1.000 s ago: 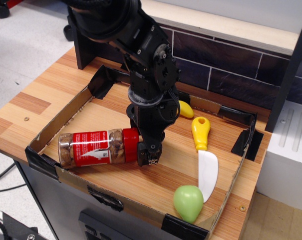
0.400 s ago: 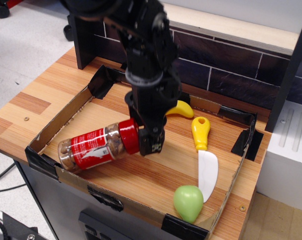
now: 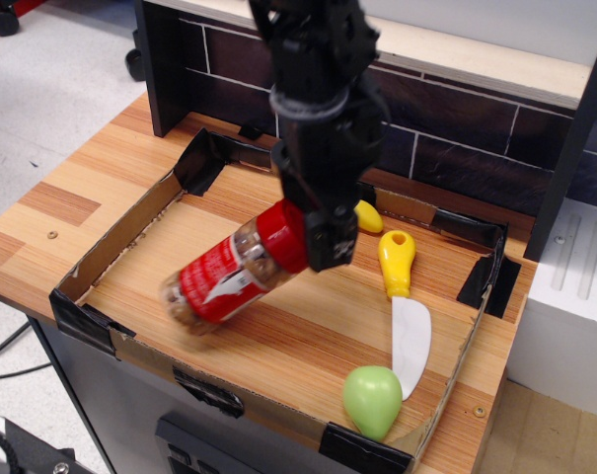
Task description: Upright basil bottle
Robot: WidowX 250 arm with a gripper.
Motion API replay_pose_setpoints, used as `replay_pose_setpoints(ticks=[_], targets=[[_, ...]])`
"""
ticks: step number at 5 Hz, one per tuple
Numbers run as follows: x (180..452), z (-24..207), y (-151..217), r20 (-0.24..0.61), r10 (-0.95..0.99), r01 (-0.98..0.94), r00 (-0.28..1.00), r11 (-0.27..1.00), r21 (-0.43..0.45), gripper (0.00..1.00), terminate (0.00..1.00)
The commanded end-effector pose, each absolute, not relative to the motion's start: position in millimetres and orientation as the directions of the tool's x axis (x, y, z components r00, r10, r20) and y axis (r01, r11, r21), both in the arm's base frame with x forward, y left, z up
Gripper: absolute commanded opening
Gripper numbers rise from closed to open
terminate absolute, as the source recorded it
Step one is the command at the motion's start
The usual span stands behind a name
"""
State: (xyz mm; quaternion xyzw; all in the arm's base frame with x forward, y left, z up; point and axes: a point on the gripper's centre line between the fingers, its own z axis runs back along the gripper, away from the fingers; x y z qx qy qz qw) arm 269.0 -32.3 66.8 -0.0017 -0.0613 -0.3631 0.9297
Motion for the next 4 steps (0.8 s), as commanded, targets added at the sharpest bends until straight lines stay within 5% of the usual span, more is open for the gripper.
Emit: replay_pose_setpoints(ticks=[1,3,4], targets=[[278,105,-30,0.233,-0.669,0.674,0.706,0.735,0.069,0.00,0.00],[274,123,-21,0.393,-0.694,0.735,0.603,0.675,0.063,0.00,0.00],[271,115,-16,0.366,-0.704,0.733,0.609,0.676,0.079,0.00,0.00]])
